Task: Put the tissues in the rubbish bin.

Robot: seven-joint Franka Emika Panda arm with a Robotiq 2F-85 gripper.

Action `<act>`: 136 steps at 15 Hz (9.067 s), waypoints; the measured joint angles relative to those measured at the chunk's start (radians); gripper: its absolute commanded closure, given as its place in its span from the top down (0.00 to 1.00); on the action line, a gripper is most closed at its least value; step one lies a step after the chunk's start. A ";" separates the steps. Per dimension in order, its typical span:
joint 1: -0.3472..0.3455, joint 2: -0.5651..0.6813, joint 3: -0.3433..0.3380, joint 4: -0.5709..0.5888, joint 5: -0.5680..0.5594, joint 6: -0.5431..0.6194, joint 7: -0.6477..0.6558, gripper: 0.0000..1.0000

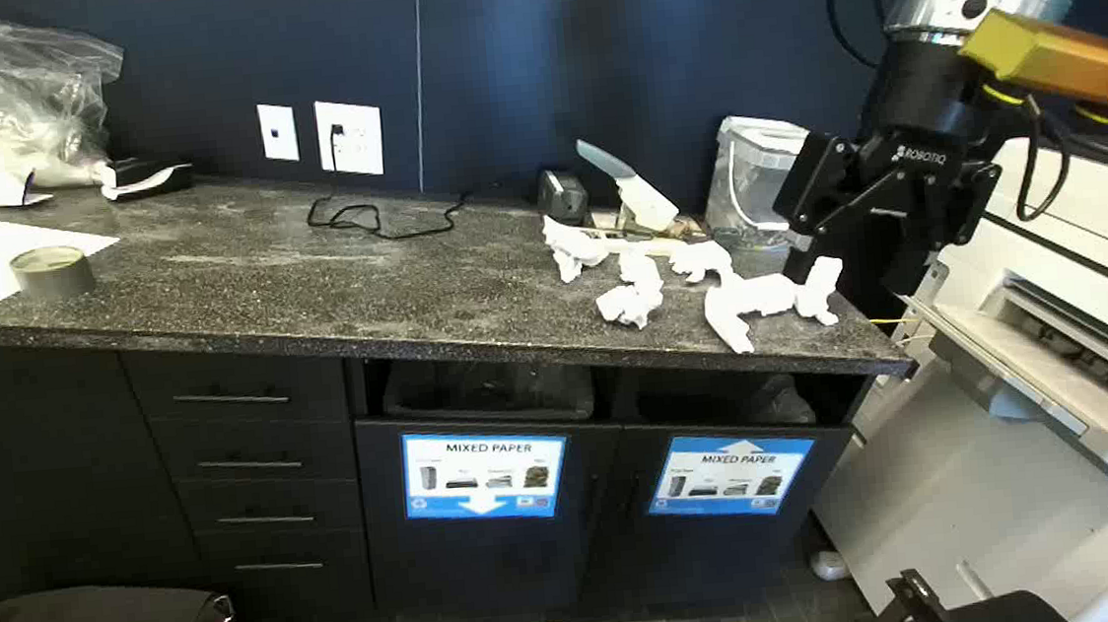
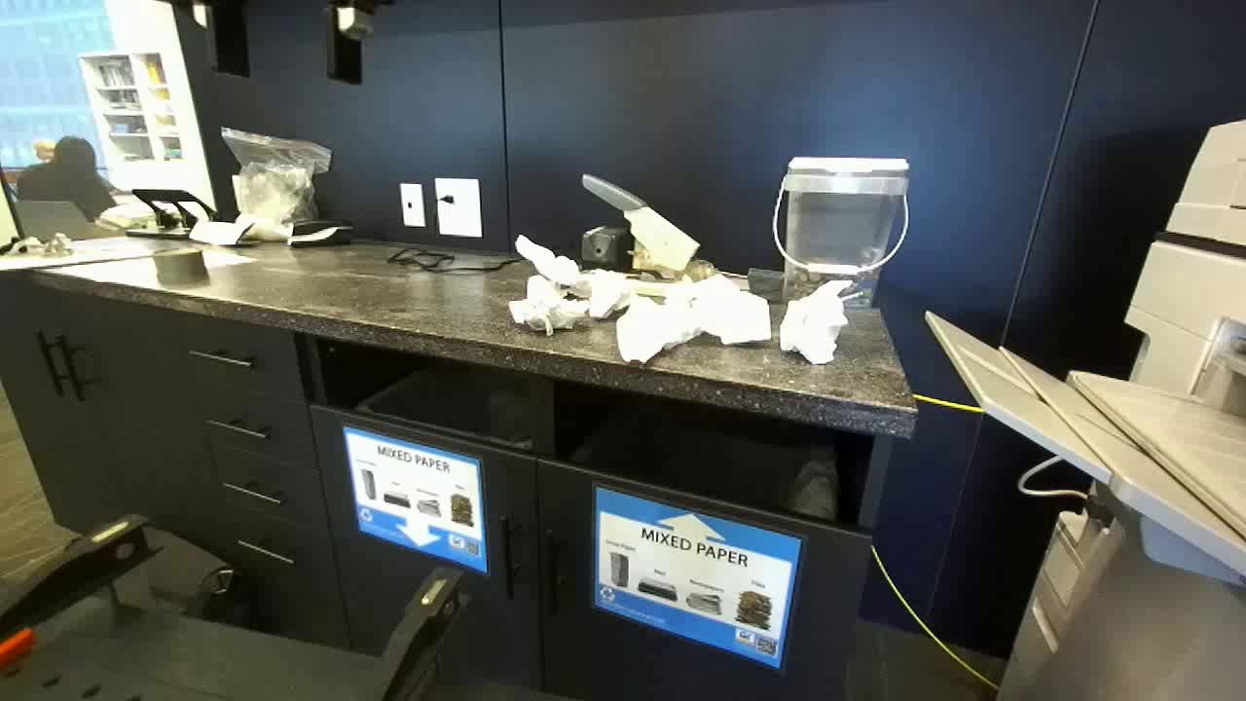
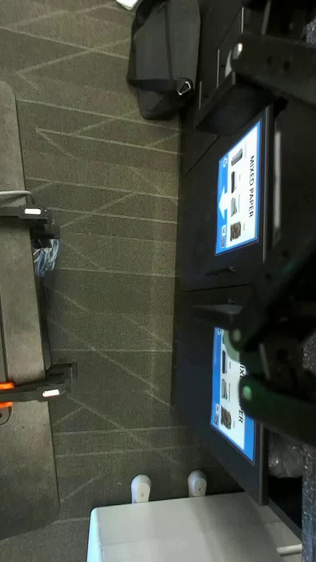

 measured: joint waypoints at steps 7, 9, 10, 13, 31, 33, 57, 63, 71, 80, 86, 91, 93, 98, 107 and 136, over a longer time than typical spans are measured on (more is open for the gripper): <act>0.000 -0.002 0.000 0.001 0.000 0.000 0.000 1.00; -0.001 0.001 0.000 0.000 -0.001 0.000 0.000 1.00; -0.004 0.005 0.000 -0.001 -0.002 0.001 0.000 1.00; -0.020 0.040 -0.003 -0.007 -0.015 0.041 0.000 1.00; -0.131 0.765 -0.068 0.245 -0.245 0.767 -0.004 1.00; -0.130 0.853 -0.080 0.325 -0.245 0.768 -0.010 1.00; -0.168 1.350 -0.134 0.813 -0.208 0.747 -0.128 0.50; -0.169 1.361 -0.118 0.829 -0.174 0.738 -0.159 0.14; -0.170 1.341 -0.095 0.819 -0.158 0.663 -0.214 0.15; -0.153 1.160 -0.064 0.596 -0.158 0.590 -0.258 0.14; -0.122 0.982 -0.067 0.375 -0.166 0.584 -0.254 0.14; -0.101 0.840 -0.066 0.173 -0.169 0.579 -0.247 0.13; -0.090 0.801 -0.059 0.107 -0.163 0.572 -0.250 0.13; -0.061 0.798 -0.031 0.005 -0.103 0.599 -0.268 0.14; -0.061 1.150 -0.039 0.072 -0.095 0.977 -0.263 0.13; -0.151 1.773 -0.149 0.665 -0.095 1.777 -0.126 0.12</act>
